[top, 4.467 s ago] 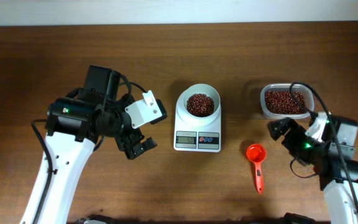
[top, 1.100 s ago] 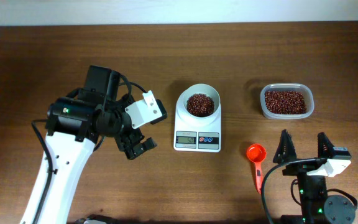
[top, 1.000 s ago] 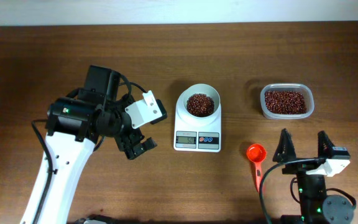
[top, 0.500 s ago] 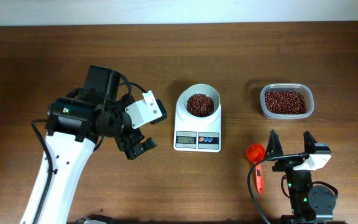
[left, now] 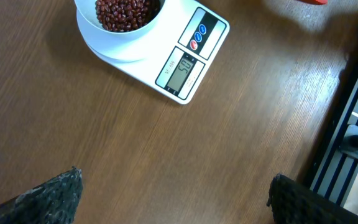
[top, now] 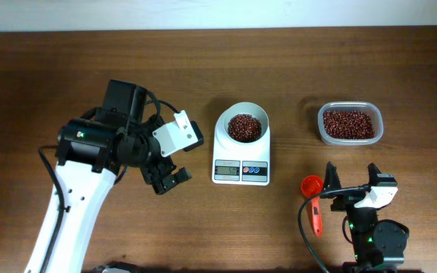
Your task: Scoop and weigh 50g on scale
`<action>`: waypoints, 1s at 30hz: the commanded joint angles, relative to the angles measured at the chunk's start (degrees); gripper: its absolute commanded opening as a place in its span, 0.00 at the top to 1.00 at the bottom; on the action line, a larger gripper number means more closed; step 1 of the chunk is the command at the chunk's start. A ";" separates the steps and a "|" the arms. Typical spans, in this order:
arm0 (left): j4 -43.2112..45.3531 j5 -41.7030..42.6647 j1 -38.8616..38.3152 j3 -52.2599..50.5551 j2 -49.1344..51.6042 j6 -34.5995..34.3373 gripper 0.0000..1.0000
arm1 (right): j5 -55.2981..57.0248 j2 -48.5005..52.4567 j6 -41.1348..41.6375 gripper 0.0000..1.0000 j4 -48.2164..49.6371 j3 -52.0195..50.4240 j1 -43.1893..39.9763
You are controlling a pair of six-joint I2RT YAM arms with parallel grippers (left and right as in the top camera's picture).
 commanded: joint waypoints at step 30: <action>-0.07 0.22 0.20 -0.24 -0.76 0.90 0.01 | 2.03 -0.42 -1.64 0.01 -0.24 -0.46 -0.39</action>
